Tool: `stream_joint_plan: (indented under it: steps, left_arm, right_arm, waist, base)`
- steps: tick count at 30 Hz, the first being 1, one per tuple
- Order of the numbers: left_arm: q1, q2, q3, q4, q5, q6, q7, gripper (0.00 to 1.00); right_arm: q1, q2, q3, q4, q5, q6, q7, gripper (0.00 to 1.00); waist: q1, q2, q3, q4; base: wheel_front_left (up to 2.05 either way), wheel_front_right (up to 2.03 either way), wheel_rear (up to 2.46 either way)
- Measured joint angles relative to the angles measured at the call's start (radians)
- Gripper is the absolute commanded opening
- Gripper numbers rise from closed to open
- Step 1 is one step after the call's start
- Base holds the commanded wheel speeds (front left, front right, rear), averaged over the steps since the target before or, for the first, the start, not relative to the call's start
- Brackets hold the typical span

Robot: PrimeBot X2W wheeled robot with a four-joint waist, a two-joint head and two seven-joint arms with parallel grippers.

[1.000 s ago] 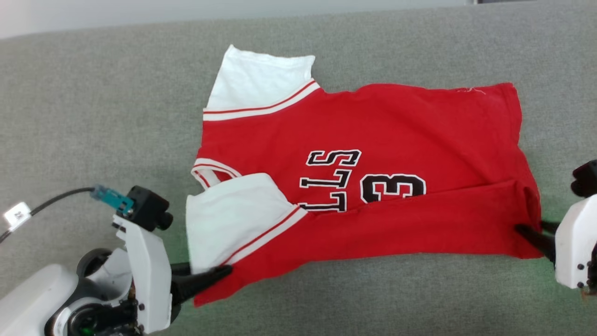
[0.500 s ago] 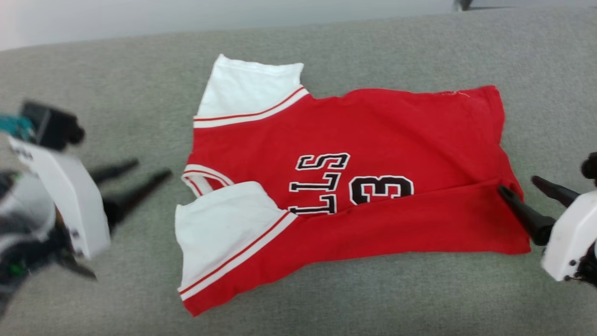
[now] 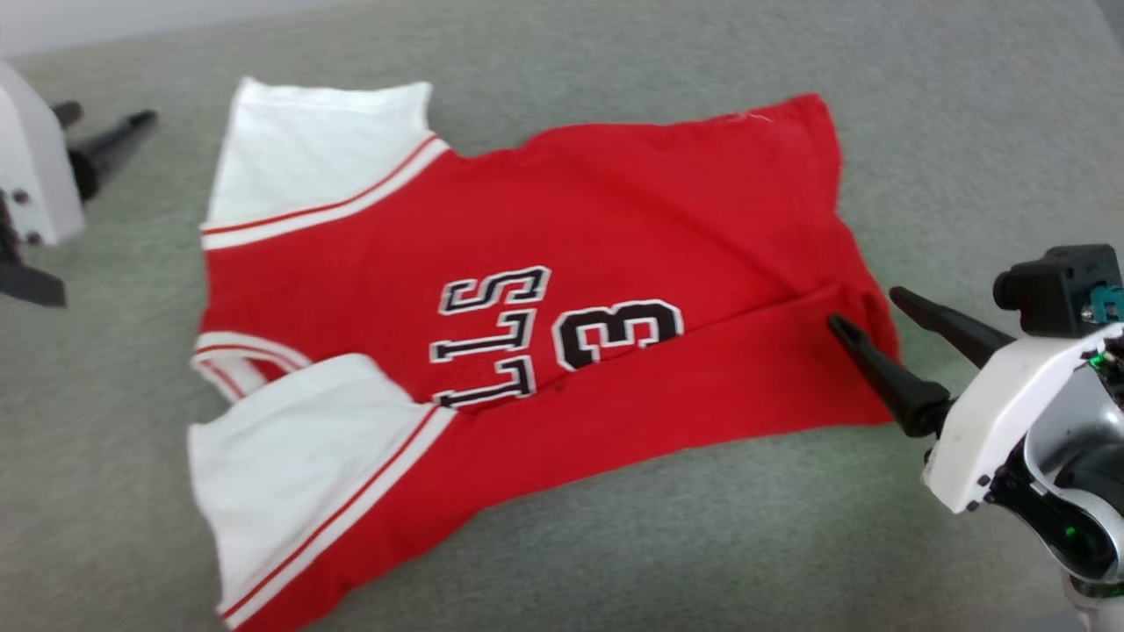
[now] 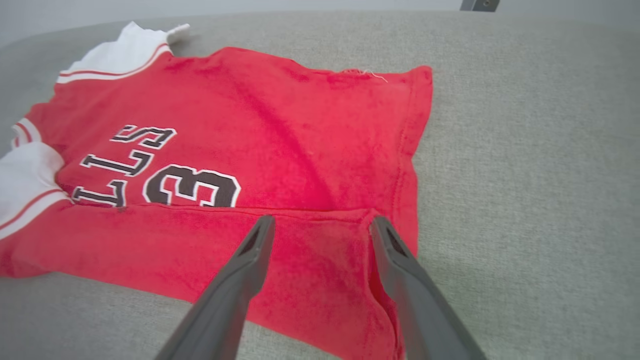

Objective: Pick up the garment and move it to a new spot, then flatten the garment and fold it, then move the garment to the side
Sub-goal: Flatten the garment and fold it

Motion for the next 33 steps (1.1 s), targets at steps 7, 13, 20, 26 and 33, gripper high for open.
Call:
stream_joint_plan:
  steps: [7, 13, 20, 26, 33]
  left_arm:
    - [-0.08, -0.036, -0.014, 0.179, -0.005, -0.035, 0.04, 1.0]
    - [-0.119, -0.039, -0.028, 0.277, -0.019, -0.054, 0.096, 1.0]
    - [-0.162, -0.045, -0.045, 0.321, -0.04, -0.061, 0.187, 1.0]
    - [-0.166, -0.059, -0.041, 0.31, -0.075, -0.069, 0.199, 0.0]
    - [-0.166, -0.091, -0.056, 0.289, -0.074, -0.072, 0.145, 0.0]
  right_arm:
    - [-0.03, 0.009, 0.035, 0.029, 0.007, 0.0, -0.026, 1.0]
    - [-0.046, 0.009, 0.054, 0.039, 0.013, 0.0, -0.044, 1.0]
    - [-0.05, 0.011, 0.063, 0.053, 0.014, 0.0, -0.059, 1.0]
    - [-0.05, 0.015, 0.06, 0.058, 0.017, 0.0, -0.066, 1.0]
    - [-0.16, 0.002, 0.072, 0.07, 0.027, 0.0, -0.037, 1.0]
  waist:
    - [0.0, 0.0, 0.047, -0.089]
    - [0.0001, 0.0, 0.086, -0.141]
    - [0.0, 0.0, 0.113, -0.174]
    - [0.0, 0.0, 0.116, -0.17]
    - [0.0, 0.0, 0.113, -0.143]
  base:
    - [0.0, 0.0, 0.0]
    - [0.0, 0.0, 0.0]
    - [0.0, 0.0, 0.0]
    - [0.0, 0.0, 0.0]
    - [0.0, 0.0, 0.0]
